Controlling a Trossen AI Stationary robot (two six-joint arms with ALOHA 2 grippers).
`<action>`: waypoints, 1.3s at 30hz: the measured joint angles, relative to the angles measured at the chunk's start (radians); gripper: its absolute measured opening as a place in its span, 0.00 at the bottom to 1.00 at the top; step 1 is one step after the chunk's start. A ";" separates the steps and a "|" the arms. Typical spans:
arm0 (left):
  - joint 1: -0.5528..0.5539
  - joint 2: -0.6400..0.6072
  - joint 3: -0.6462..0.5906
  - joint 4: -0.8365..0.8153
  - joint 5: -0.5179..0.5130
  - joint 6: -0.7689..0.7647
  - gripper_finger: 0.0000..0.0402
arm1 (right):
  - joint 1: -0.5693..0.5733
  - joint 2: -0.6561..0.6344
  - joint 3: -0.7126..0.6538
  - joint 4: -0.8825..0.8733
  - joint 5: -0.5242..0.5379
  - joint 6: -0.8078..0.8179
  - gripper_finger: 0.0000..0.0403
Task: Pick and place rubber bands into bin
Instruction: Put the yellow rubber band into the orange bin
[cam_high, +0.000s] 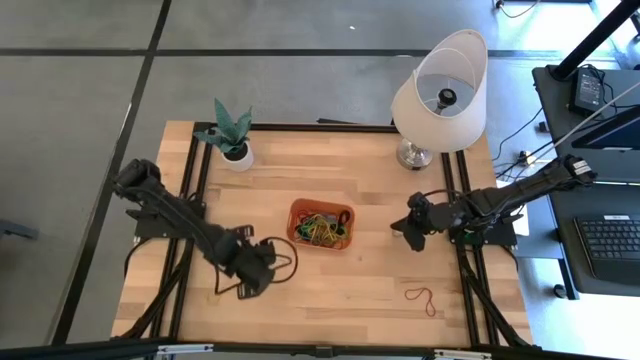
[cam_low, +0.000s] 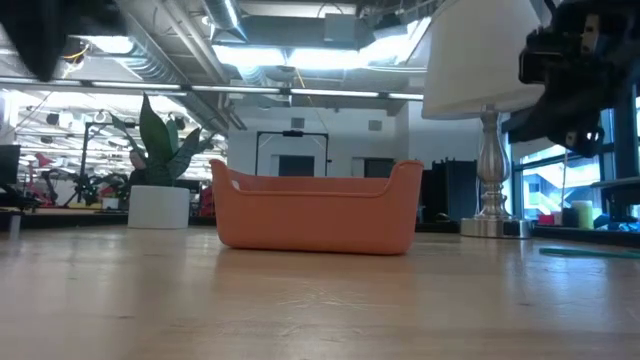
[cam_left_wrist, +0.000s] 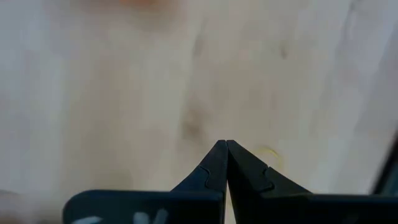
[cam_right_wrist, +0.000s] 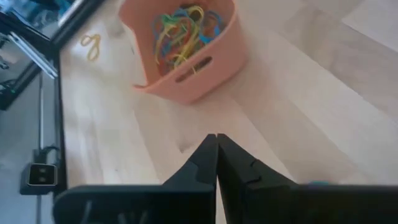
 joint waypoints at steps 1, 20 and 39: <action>-0.016 0.009 0.000 0.000 0.014 -0.038 0.01 | 0.000 0.000 -0.005 0.001 0.000 -0.005 0.02; -0.280 0.122 -0.106 0.020 0.117 -0.803 0.31 | 0.012 0.000 -0.012 0.006 -0.044 -0.076 0.02; -0.308 0.120 -0.373 0.363 0.169 -0.910 0.36 | 0.031 0.000 -0.012 0.006 -0.045 -0.067 0.02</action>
